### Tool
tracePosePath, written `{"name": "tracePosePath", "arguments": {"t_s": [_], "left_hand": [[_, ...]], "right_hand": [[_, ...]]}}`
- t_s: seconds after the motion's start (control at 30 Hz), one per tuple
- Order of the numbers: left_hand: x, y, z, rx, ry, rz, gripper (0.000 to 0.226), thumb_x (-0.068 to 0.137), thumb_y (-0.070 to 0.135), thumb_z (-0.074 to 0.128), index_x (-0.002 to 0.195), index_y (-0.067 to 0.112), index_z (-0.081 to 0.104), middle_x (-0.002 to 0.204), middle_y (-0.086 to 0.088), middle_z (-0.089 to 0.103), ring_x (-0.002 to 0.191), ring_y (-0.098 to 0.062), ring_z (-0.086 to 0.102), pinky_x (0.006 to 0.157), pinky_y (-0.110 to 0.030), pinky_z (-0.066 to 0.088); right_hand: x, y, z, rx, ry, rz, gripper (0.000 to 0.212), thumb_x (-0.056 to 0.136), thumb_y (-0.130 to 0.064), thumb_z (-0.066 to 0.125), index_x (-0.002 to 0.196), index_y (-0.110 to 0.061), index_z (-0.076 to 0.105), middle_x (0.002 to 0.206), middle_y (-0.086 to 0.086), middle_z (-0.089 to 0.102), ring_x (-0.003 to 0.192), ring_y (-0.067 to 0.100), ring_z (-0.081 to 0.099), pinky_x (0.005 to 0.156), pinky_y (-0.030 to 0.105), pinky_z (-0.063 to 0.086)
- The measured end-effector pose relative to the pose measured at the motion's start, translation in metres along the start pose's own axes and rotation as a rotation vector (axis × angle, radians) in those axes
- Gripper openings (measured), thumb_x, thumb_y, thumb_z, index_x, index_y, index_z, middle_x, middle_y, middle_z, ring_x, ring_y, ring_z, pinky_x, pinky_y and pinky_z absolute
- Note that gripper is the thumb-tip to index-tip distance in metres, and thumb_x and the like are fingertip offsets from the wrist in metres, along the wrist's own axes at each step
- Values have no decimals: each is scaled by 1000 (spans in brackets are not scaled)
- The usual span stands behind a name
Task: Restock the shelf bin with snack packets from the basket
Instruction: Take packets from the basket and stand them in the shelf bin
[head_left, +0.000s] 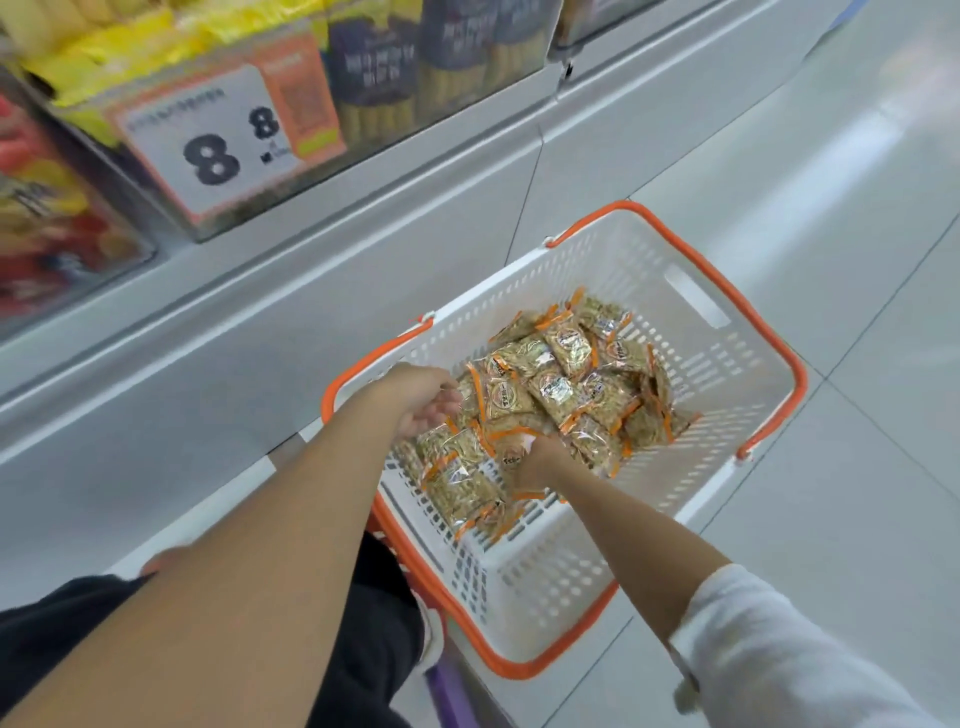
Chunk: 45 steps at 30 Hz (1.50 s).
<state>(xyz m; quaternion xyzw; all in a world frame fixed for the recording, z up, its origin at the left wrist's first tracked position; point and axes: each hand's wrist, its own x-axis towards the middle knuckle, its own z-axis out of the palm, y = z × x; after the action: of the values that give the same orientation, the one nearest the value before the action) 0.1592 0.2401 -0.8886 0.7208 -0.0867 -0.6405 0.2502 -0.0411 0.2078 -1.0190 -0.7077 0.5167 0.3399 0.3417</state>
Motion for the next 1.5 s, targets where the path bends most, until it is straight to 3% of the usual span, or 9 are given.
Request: {"name": "tracePosePath", "arguments": {"t_s": [0.13, 0.23, 0.33, 0.43, 0.67, 0.9, 1.03, 1.3, 1.5], "left_hand": [[-17, 8, 6, 142, 37, 69, 22, 88, 4, 60, 109, 1, 65, 67, -5, 62, 50, -10, 53, 48, -20, 43], [-48, 23, 9, 242, 22, 157, 15, 89, 9, 61, 103, 4, 62, 74, -6, 57, 53, -12, 51, 43, -21, 45], [-88, 39, 1, 306, -27, 269, 17, 85, 16, 72, 94, 12, 59, 89, -4, 63, 71, -11, 59, 61, -22, 52], [-128, 56, -20, 272, -29, 405, 23, 81, 9, 77, 99, 9, 64, 91, -4, 69, 69, -5, 67, 63, -19, 54], [-256, 105, -79, 188, 183, 818, 24, 77, -3, 76, 100, -5, 68, 72, -6, 65, 47, 0, 62, 49, -12, 50], [-368, 132, -145, 158, 293, 1011, 15, 75, 0, 78, 80, 7, 67, 60, 1, 67, 48, -2, 63, 54, -16, 55], [-420, 139, -193, 223, 400, 1062, 20, 75, 6, 81, 91, 9, 70, 81, -7, 70, 67, -10, 67, 68, -23, 58], [-496, 168, -291, 180, 556, 1083, 21, 86, 14, 71, 106, 15, 64, 91, -4, 71, 79, -10, 68, 59, -19, 56], [-497, 201, -374, 325, 732, 1034, 18, 91, 15, 65, 108, 10, 67, 98, -9, 71, 81, -13, 66, 65, -21, 58]], "right_hand": [[-33, 12, -43, 556, -253, 40, 25, 88, -15, 71, 83, -12, 47, 62, 3, 41, 54, 13, 40, 61, 25, 39], [-74, 9, -90, 817, -282, -132, 37, 81, -10, 77, 81, -13, 41, 67, 3, 39, 60, 13, 40, 64, 28, 41], [-121, -14, -139, 942, -250, -356, 57, 69, -19, 87, 109, -11, 48, 87, 10, 48, 77, 17, 48, 71, 29, 43], [-178, -47, -181, 902, -183, -543, 19, 88, -6, 68, 105, -9, 62, 99, 6, 67, 89, 16, 62, 83, 27, 51], [-299, -121, -249, 772, 128, -737, 22, 91, -13, 65, 113, -14, 65, 95, 0, 70, 80, 9, 64, 69, 19, 52], [-405, -201, -295, 625, 451, -919, 12, 88, -10, 69, 99, -15, 69, 90, 2, 71, 78, 15, 66, 67, 23, 55], [-440, -254, -307, 561, 533, -1002, 19, 89, -15, 69, 108, -13, 69, 101, 8, 71, 87, 16, 66, 75, 27, 56], [-477, -380, -342, 593, 608, -1170, 34, 85, -14, 74, 116, -5, 64, 106, 11, 72, 94, 22, 71, 77, 31, 60], [-457, -467, -382, 567, 583, -1088, 26, 83, -7, 75, 107, -1, 65, 94, 12, 68, 74, 16, 65, 67, 26, 58]]}}
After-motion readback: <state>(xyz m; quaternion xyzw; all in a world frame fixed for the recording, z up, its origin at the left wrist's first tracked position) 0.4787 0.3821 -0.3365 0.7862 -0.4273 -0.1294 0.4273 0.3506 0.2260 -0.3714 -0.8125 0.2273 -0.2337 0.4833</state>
